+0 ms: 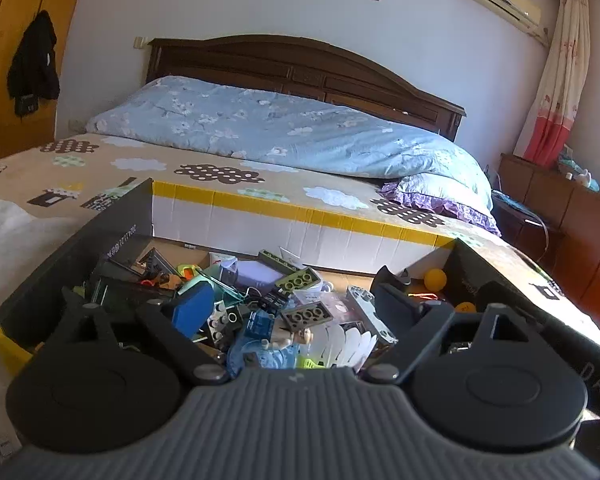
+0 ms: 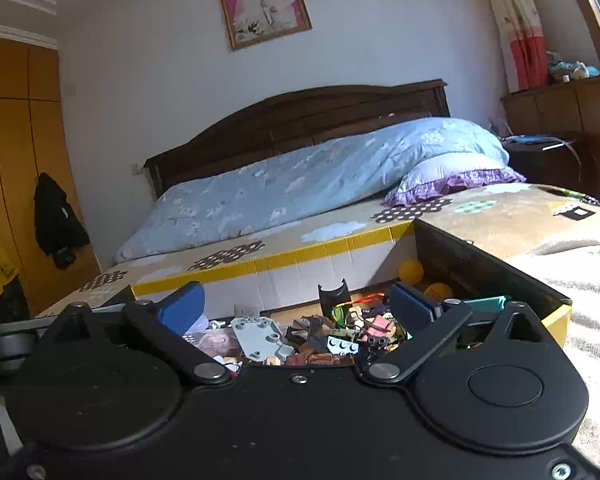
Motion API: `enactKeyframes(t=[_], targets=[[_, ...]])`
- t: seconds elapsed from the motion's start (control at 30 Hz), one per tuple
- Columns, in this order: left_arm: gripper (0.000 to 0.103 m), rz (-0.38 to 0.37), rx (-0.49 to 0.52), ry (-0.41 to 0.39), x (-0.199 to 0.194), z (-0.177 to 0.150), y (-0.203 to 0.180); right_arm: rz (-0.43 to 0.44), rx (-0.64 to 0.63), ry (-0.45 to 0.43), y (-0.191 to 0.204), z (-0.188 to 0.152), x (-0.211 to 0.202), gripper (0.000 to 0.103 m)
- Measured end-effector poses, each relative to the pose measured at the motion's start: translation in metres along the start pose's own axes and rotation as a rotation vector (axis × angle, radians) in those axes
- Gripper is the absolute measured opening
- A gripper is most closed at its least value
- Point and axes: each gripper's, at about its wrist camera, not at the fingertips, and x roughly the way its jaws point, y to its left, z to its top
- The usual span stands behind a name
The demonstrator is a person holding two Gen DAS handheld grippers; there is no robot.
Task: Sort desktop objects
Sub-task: 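Lower into the box and open both grippers, releasing the pieces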
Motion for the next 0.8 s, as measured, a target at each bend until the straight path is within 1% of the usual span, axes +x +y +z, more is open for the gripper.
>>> enactKeyframes(t=[0.13,0.4,0.5,0.63,0.7,0.8], targets=[[0.096,0.019,0.008,0.003,0.0,0.0,-0.001,0.001,0.009,0.015,0.0,-0.001,-0.002,0.101],[0.098,0.032,0.002,0.011,0.002,0.001,-0.001,0.019,0.019,0.035,0.005,-0.001,-0.006,0.103],[0.099,0.033,-0.002,0.002,0.0,0.001,-0.001,0.025,0.021,0.036,0.006,0.001,-0.007,0.103],[0.099,0.033,-0.03,-0.004,-0.005,0.002,-0.004,0.026,0.043,0.034,0.006,0.003,-0.011,0.103],[0.102,0.018,-0.021,-0.005,-0.009,0.004,-0.006,0.03,0.056,0.041,0.005,0.008,-0.014,0.103],[0.103,0.027,-0.016,-0.018,-0.024,0.01,-0.012,0.028,0.055,0.046,0.009,0.02,-0.028,0.103]])
